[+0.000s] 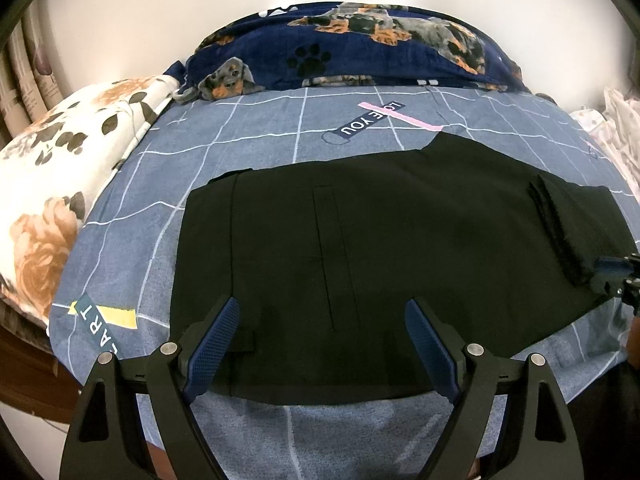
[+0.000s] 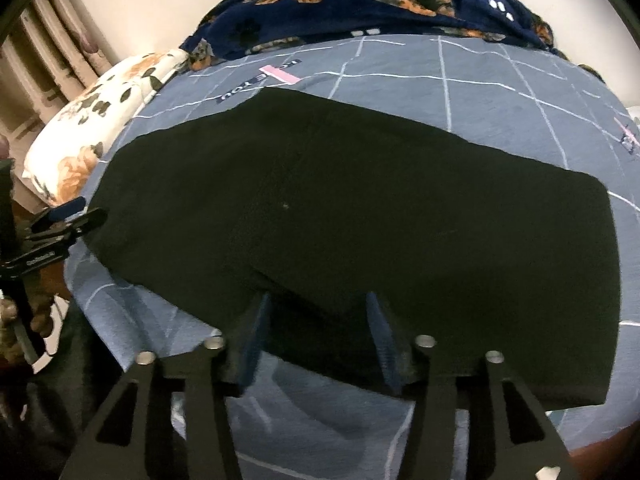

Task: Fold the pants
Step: 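Open the right gripper to release the hem, then withdraw the right gripper away from the pants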

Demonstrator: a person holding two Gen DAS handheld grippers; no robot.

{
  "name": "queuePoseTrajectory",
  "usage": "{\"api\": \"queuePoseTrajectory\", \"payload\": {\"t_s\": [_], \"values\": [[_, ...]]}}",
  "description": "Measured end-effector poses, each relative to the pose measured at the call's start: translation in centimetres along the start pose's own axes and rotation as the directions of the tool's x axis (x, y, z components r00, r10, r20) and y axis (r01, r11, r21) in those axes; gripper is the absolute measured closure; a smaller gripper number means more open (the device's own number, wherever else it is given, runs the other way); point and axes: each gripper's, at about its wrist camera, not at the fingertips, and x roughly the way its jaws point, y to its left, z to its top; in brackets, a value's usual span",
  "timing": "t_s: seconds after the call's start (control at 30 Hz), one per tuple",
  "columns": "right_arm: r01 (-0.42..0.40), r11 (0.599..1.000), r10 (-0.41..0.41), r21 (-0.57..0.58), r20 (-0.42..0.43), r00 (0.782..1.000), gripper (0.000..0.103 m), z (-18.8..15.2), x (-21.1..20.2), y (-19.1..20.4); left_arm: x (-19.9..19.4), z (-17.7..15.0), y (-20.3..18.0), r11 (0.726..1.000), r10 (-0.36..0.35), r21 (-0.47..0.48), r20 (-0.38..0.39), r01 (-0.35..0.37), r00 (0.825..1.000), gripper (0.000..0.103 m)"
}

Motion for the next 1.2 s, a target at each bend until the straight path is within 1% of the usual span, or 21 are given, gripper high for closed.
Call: {"api": "queuePoseTrajectory", "payload": {"t_s": [0.17, 0.27, 0.3, 0.37, 0.4, 0.43, 0.47, 0.5, 0.53, 0.57, 0.63, 0.67, 0.7, 0.77, 0.83, 0.87, 0.97, 1.03, 1.07, 1.1, 1.2], "values": [[-0.026, 1.0, 0.026, -0.016, -0.016, 1.0, 0.046, -0.1, 0.0, 0.4, 0.0, 0.0, 0.0, 1.0, 0.0, -0.002, 0.0, 0.0, 1.0, 0.018], [-0.051, 0.999, 0.05, -0.019, -0.031, 0.998, 0.046, -0.2, 0.0, 0.3, 0.0, 0.0, -0.1, 1.0, 0.0, 0.0, 0.0, 0.0, 1.0, 0.018], [-0.07, 0.997, 0.07, -0.01, -0.035, 0.997, 0.046, -0.2, -0.1, 0.1, 0.0, 0.1, -0.1, 1.0, 0.001, 0.001, 0.001, -0.001, 1.0, 0.018], [-0.156, 0.986, 0.158, 0.059, -0.028, 0.987, 0.047, 0.1, -0.8, -1.2, -0.1, 0.1, 0.1, 1.0, 0.004, 0.004, 0.004, -0.004, 1.0, 0.018], [-0.229, 0.965, 0.229, 0.13, 0.013, 0.973, 0.048, 0.4, -1.7, -2.6, -0.3, 0.1, 0.2, 1.0, 0.006, 0.005, 0.012, -0.006, 1.0, 0.018], [-0.297, 0.93, 0.284, 0.218, 0.088, 0.955, 0.048, 0.6, -3.2, -4.8, -0.4, 0.1, 0.4, 1.0, 0.006, 0.003, 0.019, -0.006, 1.0, 0.018], [-0.321, 0.906, 0.291, 0.276, 0.145, 0.946, 0.048, 0.6, -4.4, -6.7, -0.6, 0.1, 0.6, 1.0, 0.004, -0.001, 0.028, -0.004, 1.0, 0.018], [-0.336, 0.881, 0.278, 0.333, 0.209, 0.937, 0.048, 0.6, -5.8, -9.0, -0.7, 0.2, 0.8, 1.0, 0.001, -0.006, 0.031, 0.0, 1.0, 0.018], [-0.339, 0.856, 0.241, 0.391, 0.279, 0.929, 0.048, 0.2, -7.5, -11.7, -0.7, 0.2, 0.9, 1.0, -0.004, -0.013, 0.028, 0.005, 1.0, 0.018], [-0.329, 0.837, 0.196, 0.438, 0.321, 0.926, 0.049, -0.3, -8.8, -13.9, -0.7, 0.3, 0.8, 1.0, -0.009, -0.019, 0.025, 0.009, 1.0, 0.018], [-0.292, 0.796, 0.097, 0.53, 0.365, 0.926, 0.067, -1.6, -10.9, -18.2, -0.7, 0.3, 1.0, 0.999, -0.024, -0.032, 0.016, 0.025, 1.0, 0.018], [-0.285, 0.782, 0.073, 0.554, 0.372, 0.925, 0.082, -2.0, -11.4, -19.5, -0.7, 0.3, 0.8, 0.999, -0.028, -0.034, 0.011, 0.028, 1.0, 0.018], [-0.275, 0.767, 0.047, 0.58, 0.377, 0.925, 0.089, -2.6, -11.9, -20.9, -0.6, 0.3, 0.7, 0.999, -0.033, -0.036, 0.005, 0.033, 0.999, 0.018], [-0.276, 0.761, 0.04, 0.587, 0.382, 0.923, 0.089, -2.7, -12.2, -22.2, -0.6, 0.4, 0.2, 0.999, -0.036, -0.032, 0.0, 0.036, 0.999, 0.018], [-0.31, 0.759, 0.082, 0.573, 0.388, 0.918, 0.089, -1.9, -11.3, -22.6, -0.8, 0.5, -0.4, 1.0, -0.025, -0.014, 0.003, 0.025, 1.0, 0.018], [-0.32, 0.764, 0.102, 0.56, 0.385, 0.917, 0.089, -1.5, -10.8, -22.4, -0.8, 0.6, -0.7, 1.0, -0.019, -0.003, 0.005, 0.019, 1.0, 0.018], [-0.311, 0.798, 0.139, 0.516, 0.345, 0.928, 0.089, 0.7, -8.5, -22.0, -1.2, 0.6, -1.5, 0.999, 0.008, 0.034, 0.016, -0.008, 1.0, 0.018], [-0.331, 0.803, 0.189, 0.496, 0.316, 0.93, 0.09, 2.3, -6.4, -21.8, -1.4, 0.6, -1.9, 0.999, 0.019, 0.049, 0.021, -0.02, 1.0, 0.018], [-0.328, 0.808, 0.194, 0.489, 0.305, 0.932, 0.09, 2.5, -5.9, -21.7, -1.4, 0.6, -2.0, 0.998, 0.023, 0.053, 0.021, -0.024, 1.0, 0.018], [-0.31, 0.821, 0.192, 0.479, 0.281, 0.94, 0.09, 3.0, -5.0, -21.5, -1.4, 0.6, -2.1, 0.998, 0.024, 0.056, 0.019, -0.025, 1.0, 0.018], [-0.303, 0.833, 0.21, 0.463, 0.242, 0.947, 0.09, 3.5, -3.1, -21.3, -1.3, 0.6, -2.3, 0.998, 0.027, 0.055, 0.009, -0.028, 1.0, 0.018]]}}
